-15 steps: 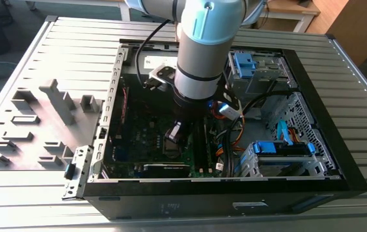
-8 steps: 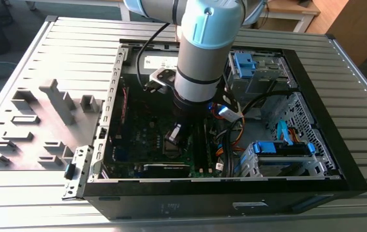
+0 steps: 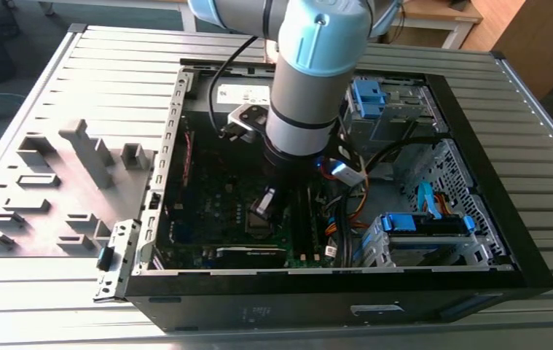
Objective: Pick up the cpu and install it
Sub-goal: 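Install the first cpu locking lever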
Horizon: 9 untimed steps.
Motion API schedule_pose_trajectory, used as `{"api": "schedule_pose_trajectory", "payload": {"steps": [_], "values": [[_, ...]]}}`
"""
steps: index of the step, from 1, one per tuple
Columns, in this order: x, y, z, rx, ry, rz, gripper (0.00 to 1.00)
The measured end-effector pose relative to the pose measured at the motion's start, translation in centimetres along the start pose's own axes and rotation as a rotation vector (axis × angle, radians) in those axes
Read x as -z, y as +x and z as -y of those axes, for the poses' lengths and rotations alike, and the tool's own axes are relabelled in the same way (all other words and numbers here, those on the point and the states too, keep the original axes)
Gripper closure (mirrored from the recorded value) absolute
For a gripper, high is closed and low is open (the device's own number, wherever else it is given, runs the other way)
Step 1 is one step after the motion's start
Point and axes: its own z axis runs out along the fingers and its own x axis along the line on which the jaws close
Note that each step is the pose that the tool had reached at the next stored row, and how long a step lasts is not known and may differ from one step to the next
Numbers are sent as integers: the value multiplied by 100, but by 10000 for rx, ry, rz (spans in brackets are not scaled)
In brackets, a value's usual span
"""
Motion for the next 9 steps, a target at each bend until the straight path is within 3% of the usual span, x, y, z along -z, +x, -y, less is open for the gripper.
{"api": "schedule_pose_trajectory", "payload": {"steps": [4,9], "values": [[2,-22,42,9,-71,-46,89],[0,-26,50,18,-93,-63,89]]}}
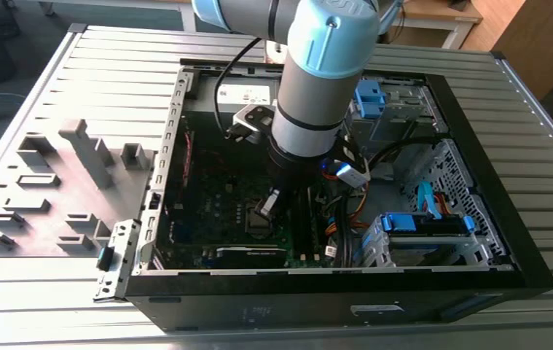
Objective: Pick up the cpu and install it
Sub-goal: 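Install the first cpu locking lever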
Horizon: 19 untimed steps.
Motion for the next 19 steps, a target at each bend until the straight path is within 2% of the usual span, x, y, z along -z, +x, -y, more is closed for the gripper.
{"api": "schedule_pose_trajectory", "payload": {"steps": [8,14,19], "values": [[-10,30,23,21,-8,12,89],[-16,79,59,38,-54,76,89],[-24,82,79,57,-91,126,89]]}}
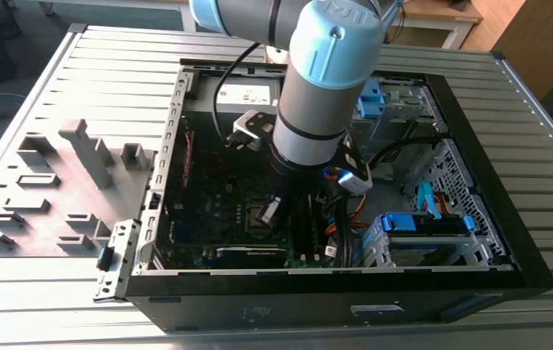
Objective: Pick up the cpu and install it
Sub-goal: 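Install the first cpu locking lever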
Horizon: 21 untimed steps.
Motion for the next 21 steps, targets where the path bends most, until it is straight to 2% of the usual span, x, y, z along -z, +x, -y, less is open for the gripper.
{"api": "schedule_pose_trajectory", "payload": {"steps": [7,21], "values": [[-8,3,31,32,-39,62,89],[-9,4,32,49,-39,65,89]]}}
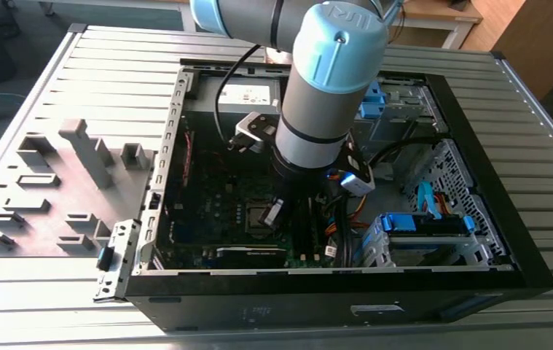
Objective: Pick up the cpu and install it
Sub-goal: 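Install the first cpu locking lever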
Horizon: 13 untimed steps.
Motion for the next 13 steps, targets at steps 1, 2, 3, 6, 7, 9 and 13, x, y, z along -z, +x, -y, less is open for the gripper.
{"api": "schedule_pose_trajectory", "payload": {"steps": [1,2,3,6,7,9,13], "values": [[0,0,0,0,0,0,89],[0,0,0,1,0,0,89],[0,0,0,2,0,-1,89],[1,5,3,7,-22,31,89],[0,10,7,11,-47,67,89],[-1,20,14,19,-104,149,89],[-1,30,17,34,-223,319,89]]}}
